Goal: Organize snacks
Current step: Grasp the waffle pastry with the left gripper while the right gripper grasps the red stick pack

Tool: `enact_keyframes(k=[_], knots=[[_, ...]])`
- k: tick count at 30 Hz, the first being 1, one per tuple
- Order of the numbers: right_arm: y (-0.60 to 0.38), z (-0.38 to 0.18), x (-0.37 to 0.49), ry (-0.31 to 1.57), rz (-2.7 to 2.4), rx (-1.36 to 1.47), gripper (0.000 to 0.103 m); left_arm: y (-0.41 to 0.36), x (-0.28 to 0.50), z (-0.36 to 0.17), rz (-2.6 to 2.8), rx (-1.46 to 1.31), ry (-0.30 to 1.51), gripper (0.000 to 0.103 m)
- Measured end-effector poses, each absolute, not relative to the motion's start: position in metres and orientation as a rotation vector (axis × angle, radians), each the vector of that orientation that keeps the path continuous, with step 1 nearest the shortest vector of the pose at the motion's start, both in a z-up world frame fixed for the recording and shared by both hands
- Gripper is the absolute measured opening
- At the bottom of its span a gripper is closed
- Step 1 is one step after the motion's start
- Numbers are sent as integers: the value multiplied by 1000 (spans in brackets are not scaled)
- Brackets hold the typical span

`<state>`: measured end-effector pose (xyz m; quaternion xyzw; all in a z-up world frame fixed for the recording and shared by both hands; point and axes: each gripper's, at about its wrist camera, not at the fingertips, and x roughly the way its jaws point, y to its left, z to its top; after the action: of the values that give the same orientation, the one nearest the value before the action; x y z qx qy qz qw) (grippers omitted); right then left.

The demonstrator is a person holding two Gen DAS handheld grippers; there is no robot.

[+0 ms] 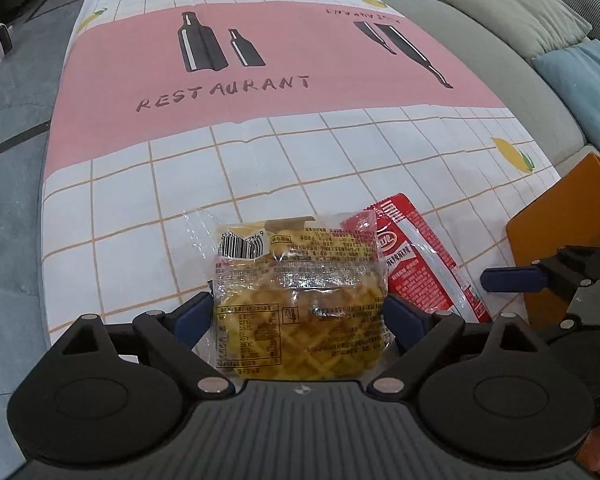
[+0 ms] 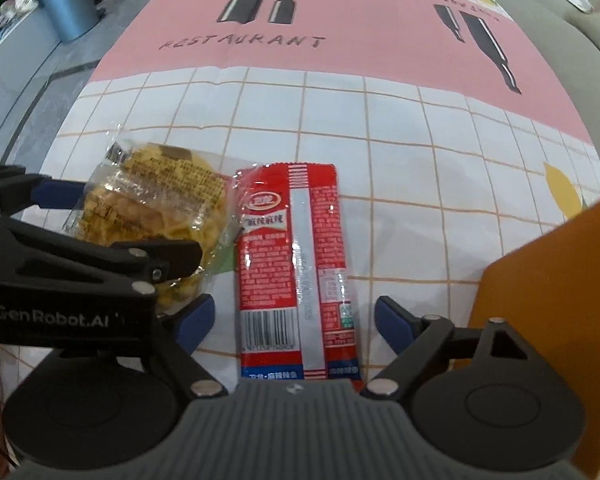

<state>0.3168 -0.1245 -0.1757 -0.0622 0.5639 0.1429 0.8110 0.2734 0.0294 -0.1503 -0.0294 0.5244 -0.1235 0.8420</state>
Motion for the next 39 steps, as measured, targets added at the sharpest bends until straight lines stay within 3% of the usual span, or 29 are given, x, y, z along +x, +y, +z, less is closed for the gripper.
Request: enact_keyframes(k=[7,18,21,23,25,29,31,34,39], knots=[[-121,-180,317,1245,300,-137,100,15,272,-157,-215,18,1074,103],[-123,-180,316,1259,319,-152,98,19,271,-154,-223,91,1104,102],[-125,-178,318,1255,307,-144,89,25,271,-152,-212,70,1117,100],[-125,-174,317,1246,305,-143,78,28,270,-152,-203,61,1121,99],[-124,-170,316,1233,323,-157,58,29,269,-151,-195,61,1122,99],[-121,-167,311,1224,341,-171,47,30,265,-150,-182,64,1123,98],[-122,-166,310,1225,348,-169,31,32,262,-149,-179,61,1128,97],[-128,-164,308,1241,346,-119,24,30,256,-148,-173,81,1128,97],[-134,-148,299,1210,342,-72,23,27,246,-138,-188,75,1118,96]])
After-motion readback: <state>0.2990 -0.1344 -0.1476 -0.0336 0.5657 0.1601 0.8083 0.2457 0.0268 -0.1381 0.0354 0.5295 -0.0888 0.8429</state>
